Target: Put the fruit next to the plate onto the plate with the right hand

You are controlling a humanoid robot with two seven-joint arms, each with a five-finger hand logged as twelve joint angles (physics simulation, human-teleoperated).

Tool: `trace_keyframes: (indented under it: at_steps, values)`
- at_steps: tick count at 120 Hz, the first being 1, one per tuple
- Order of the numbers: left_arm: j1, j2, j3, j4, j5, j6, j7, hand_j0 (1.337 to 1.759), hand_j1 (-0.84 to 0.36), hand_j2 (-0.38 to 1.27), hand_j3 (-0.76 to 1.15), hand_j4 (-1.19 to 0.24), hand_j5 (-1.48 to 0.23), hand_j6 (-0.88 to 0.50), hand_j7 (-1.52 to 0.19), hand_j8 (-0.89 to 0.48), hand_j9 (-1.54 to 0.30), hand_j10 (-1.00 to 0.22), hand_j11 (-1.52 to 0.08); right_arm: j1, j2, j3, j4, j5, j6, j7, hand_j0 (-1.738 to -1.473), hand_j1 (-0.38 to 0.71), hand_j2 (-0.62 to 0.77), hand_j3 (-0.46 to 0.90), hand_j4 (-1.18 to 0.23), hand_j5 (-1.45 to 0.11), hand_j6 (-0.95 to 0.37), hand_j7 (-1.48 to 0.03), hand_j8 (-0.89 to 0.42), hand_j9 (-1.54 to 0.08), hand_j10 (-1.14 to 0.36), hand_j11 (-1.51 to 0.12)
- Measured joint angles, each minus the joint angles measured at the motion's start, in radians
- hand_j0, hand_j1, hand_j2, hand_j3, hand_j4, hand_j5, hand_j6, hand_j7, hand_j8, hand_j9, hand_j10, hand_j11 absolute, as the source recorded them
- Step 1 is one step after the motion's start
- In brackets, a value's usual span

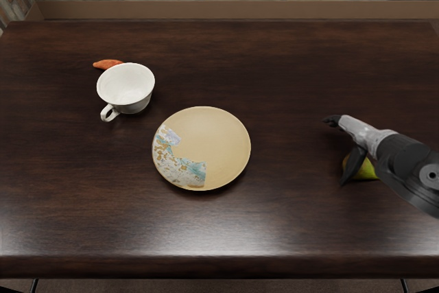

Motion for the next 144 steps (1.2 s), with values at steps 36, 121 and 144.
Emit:
trace_keyframes:
  at_steps: [36, 121, 144]
  values:
    - [0.0, 0.0, -0.001, 0.0, 0.001, 0.0, 0.0, 1.658, 0.35, 0.0, 0.0, 0.0, 0.0, 0.0, 0.0, 0.0, 0.0, 0.0, 0.0, -0.007, -0.034, -0.016, 0.0, -0.018, -0.023, 0.0, -1.658, -0.11, -0.04, 0.0, -0.21, -0.27, -0.21, -0.27, -0.21, -0.27, -0.21, -0.27]
    - [0.002, 0.0, -0.002, 0.0, 0.002, 0.0, 0.0, 1.658, 0.35, 0.0, 0.0, 0.0, 0.0, 0.0, 0.0, 0.0, 0.0, 0.0, 0.0, -0.029, -0.047, -0.018, 0.0, -0.027, -0.027, 0.0, -1.658, 0.02, -0.02, 0.0, -0.33, -0.43, -0.33, -0.43, -0.33, -0.43, -0.33, -0.43]
    - [0.002, 0.0, -0.003, 0.0, 0.002, 0.0, 0.0, 1.658, 0.35, 0.0, 0.0, 0.0, 0.0, 0.0, 0.0, 0.0, 0.0, 0.0, 0.0, -0.028, -0.044, -0.018, 0.0, -0.026, -0.024, 0.0, -1.658, 0.09, -0.05, 0.0, -0.38, -0.49, -0.38, -0.49, -0.38, -0.49, -0.38, -0.49]
